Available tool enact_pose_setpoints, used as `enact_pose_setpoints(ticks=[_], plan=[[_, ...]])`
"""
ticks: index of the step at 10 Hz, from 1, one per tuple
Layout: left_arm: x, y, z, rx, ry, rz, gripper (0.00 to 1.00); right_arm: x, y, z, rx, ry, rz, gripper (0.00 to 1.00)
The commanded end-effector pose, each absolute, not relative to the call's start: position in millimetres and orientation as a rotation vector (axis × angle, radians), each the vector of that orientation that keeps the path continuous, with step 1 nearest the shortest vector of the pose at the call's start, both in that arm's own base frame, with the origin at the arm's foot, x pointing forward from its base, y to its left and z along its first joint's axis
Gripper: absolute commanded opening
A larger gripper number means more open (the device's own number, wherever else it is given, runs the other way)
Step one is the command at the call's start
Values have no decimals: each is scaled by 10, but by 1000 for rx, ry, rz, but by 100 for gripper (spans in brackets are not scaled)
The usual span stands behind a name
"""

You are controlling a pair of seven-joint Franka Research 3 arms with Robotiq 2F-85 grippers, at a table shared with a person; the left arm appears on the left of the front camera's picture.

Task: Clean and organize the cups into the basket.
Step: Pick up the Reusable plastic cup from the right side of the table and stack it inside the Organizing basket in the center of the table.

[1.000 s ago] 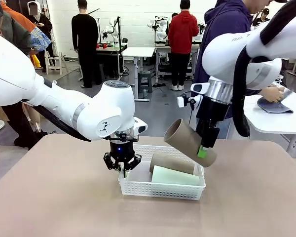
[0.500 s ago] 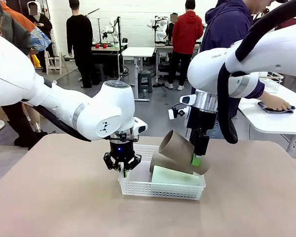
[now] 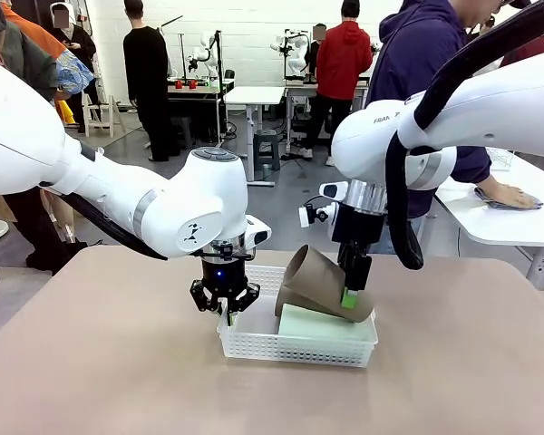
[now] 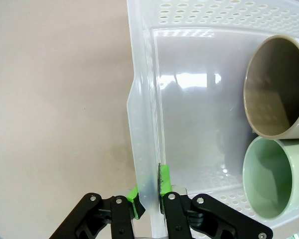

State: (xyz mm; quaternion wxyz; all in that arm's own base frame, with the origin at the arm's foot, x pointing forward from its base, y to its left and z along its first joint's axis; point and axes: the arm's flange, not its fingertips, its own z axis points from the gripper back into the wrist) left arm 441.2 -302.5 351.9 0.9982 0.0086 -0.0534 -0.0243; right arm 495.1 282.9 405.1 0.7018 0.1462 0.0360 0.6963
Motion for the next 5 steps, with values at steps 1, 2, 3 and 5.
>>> enact_pose_setpoints(ticks=[1,2,3,5], plan=[[4391,-3012,3539,18,-113,-52,0,5063,2870,4017,302,71,1579,81],[4391,-3012,3539,18,-113,-52,0,5100,2873,3980,287,62,1585,81],[4391,-3012,3539,18,-113,-52,0,5128,2865,3949,292,67,1587,81],[4391,-3012,3539,18,-113,-52,0,5145,2857,3926,301,69,1582,96]])
